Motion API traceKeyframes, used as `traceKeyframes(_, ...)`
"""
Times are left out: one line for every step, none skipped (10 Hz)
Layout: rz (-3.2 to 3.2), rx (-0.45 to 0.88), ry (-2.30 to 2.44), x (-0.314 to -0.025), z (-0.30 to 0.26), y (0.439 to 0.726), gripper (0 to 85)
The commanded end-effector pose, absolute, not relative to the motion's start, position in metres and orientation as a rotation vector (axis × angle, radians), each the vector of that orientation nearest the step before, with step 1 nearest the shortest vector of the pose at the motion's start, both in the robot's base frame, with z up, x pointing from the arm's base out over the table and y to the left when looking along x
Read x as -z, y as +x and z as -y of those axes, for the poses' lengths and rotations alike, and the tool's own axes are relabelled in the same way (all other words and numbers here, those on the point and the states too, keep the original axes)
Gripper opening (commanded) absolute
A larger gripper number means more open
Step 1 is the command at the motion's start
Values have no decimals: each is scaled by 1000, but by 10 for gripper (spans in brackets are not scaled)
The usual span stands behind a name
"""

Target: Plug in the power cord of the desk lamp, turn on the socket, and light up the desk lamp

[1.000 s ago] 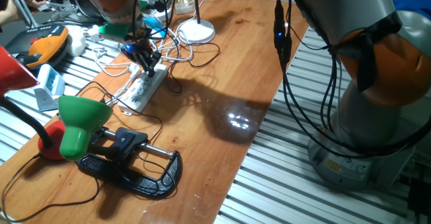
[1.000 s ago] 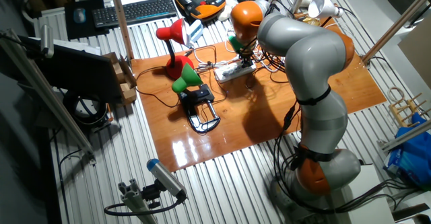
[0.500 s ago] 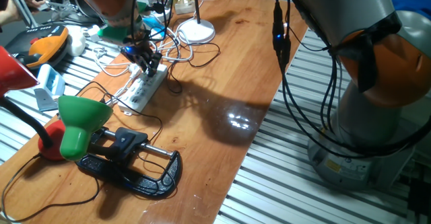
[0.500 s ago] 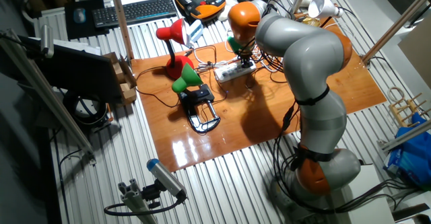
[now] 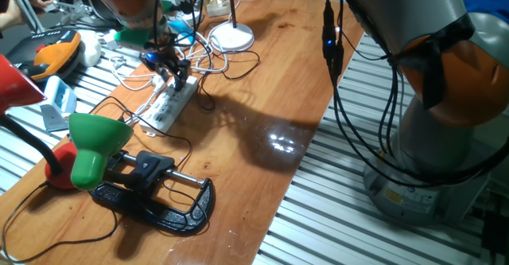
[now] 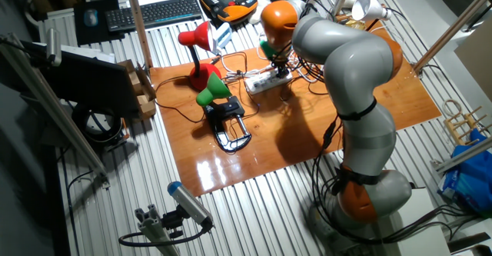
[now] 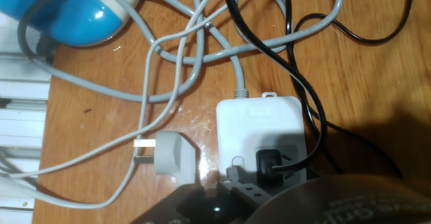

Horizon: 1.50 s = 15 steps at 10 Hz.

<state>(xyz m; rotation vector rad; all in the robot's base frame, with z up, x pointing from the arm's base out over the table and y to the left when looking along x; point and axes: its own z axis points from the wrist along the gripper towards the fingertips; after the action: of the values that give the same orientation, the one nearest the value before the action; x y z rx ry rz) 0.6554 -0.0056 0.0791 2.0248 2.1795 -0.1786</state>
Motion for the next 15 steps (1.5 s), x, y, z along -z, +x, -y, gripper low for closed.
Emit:
traceKeyframes(-2181,181,2028,-81,5,657,340)
traceKeyframes(-2178,190,2033,-84,4,659,170)
traceKeyframes(-2169,200,2041,-86,3,660,170)
traceKeyframes(-2158,197,2056,-87,3,662,170)
traceKeyframes(-2156,189,2075,-88,1,663,170)
traceKeyframes(-2147,192,2093,-91,1,666,340)
traceKeyframes(-2141,192,2100,-91,1,665,340)
traceKeyframes(-2135,188,2111,-90,2,664,340)
traceKeyframes(-2136,172,2114,-88,2,662,340)
traceKeyframes(-2124,166,2124,-89,2,662,680)
traceKeyframes(-2109,158,2133,-89,2,662,680)
traceKeyframes(-2095,151,2145,-90,1,663,680)
traceKeyframes(-2085,137,2161,-91,1,664,680)
traceKeyframes(-2095,120,2175,-96,5,666,680)
traceKeyframes(-2102,109,2183,-104,9,668,680)
